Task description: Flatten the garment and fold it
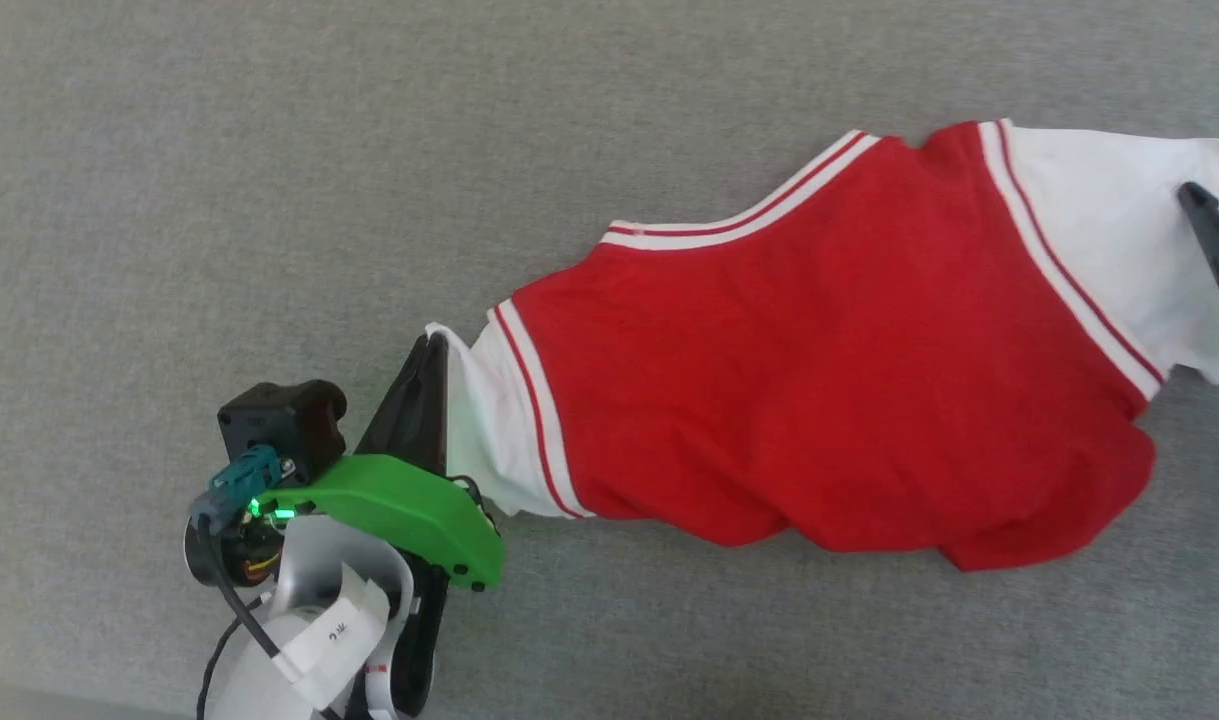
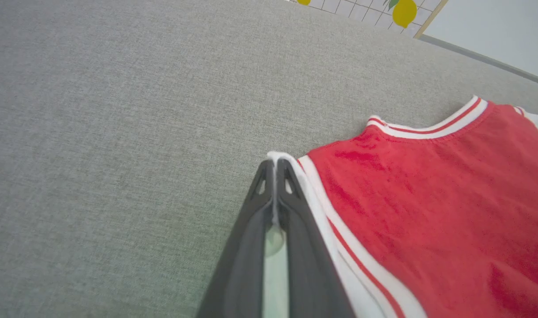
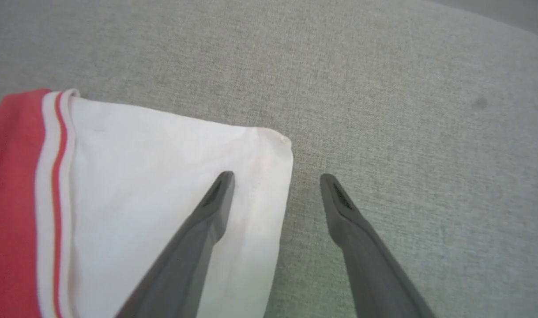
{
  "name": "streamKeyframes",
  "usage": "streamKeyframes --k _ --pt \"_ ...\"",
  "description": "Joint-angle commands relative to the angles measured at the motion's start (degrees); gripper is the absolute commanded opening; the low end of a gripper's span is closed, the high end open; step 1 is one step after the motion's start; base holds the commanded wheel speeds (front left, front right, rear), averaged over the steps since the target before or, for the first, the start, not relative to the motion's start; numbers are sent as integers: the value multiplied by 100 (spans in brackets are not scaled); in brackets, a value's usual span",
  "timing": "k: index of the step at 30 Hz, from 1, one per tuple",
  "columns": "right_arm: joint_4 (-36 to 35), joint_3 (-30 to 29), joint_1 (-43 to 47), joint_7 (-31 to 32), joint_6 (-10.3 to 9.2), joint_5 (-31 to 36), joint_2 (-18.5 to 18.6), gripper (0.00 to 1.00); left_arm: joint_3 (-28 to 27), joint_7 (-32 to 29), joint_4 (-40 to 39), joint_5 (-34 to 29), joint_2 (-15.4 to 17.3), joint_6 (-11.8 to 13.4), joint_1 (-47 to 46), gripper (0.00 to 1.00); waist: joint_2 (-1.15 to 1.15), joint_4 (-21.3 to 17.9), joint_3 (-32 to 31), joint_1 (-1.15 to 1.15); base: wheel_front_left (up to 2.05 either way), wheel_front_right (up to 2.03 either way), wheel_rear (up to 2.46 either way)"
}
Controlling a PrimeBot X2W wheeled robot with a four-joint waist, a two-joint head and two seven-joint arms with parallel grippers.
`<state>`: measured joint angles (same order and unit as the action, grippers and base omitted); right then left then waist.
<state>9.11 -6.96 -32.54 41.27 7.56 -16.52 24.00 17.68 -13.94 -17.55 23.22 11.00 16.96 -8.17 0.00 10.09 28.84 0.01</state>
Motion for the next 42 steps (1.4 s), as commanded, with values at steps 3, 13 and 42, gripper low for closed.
streamKeyframes --k 3,13,42 --pt "246 -29 -132 19 -8 -52 -70 0 3 60 29 -21 -20 12 -98 0 0 148 109 -1 0 0 0" --pt "468 -56 -324 -623 -8 -146 -58 0 -162 51 223 88 107 -44 -247 0 0 -77 -295 -1 0 0 0" --pt "384 1150 -3000 -1383 -8 -198 -602 0 -431 -1724 1971 244 1034 -959 -5034 0 0 -1309 -2402 -1 0 0 0"
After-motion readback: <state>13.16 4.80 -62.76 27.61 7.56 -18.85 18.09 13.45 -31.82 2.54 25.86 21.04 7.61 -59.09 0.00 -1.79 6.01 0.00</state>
